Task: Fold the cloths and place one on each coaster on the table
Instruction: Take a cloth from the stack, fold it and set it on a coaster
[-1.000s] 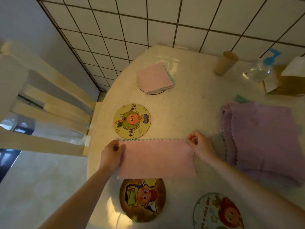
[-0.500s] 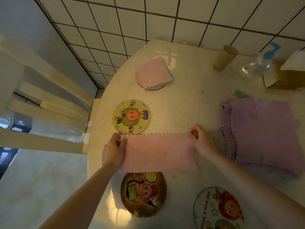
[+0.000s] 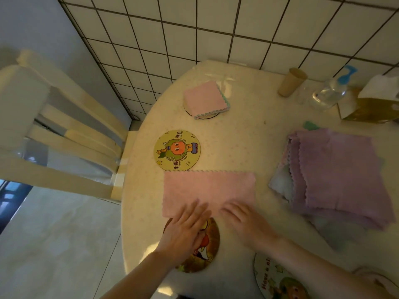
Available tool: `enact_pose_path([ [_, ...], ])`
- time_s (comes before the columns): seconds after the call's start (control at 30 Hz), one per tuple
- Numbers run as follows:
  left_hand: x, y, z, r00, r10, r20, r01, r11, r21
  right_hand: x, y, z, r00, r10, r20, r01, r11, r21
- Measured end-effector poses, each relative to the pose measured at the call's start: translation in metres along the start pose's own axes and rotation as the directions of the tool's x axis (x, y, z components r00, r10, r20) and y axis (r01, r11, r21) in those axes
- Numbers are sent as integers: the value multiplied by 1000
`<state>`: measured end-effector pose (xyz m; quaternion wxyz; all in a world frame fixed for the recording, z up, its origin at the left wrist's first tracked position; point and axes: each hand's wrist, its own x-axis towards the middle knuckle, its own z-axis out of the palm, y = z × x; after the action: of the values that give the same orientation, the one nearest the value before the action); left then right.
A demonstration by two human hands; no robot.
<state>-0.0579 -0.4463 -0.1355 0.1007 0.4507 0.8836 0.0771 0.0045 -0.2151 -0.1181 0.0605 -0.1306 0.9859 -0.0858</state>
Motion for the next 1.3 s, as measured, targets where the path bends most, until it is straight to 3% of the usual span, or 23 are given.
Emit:
enact_pose_path([
  [0.1, -11, -12, 6, 996, -36, 86, 32, 998, 52, -17, 7, 12, 990, 3, 139, 3, 999, -40],
  [0.37, -41, -58, -14, 990, -106, 95, 98, 991, 87, -31, 19, 0, 987, 6, 161, 9, 996, -90],
  [0.5, -28, -54, -21, 991, -115, 73, 112, 993, 42, -15, 8, -7, 978, 76, 196, -62, 995, -80],
  [0.9, -3, -54, -39, 987, -20, -159, 36, 995, 96, -15, 13, -19, 984, 119, 129, -114, 993, -41],
  [1.1, -27, -77, -47, 971, -9, -239, 47, 987, 153, -49, -17, -25, 997, -67, 32, 66, 998, 6],
  [1.2, -39, -82, -46, 912, -330, -242, 356, 932, 72, -58, -59, -21, 989, -145, 23, 143, 987, 68],
  [1.23, -43, -77, -44, 894, -381, -236, 402, 915, 44, -58, -74, -18, 985, -171, 33, 168, 983, 78],
  [1.3, -52, -58, -32, 942, -264, -210, 266, 964, -15, -56, -101, -15, 980, -196, 20, 193, 976, 103],
])
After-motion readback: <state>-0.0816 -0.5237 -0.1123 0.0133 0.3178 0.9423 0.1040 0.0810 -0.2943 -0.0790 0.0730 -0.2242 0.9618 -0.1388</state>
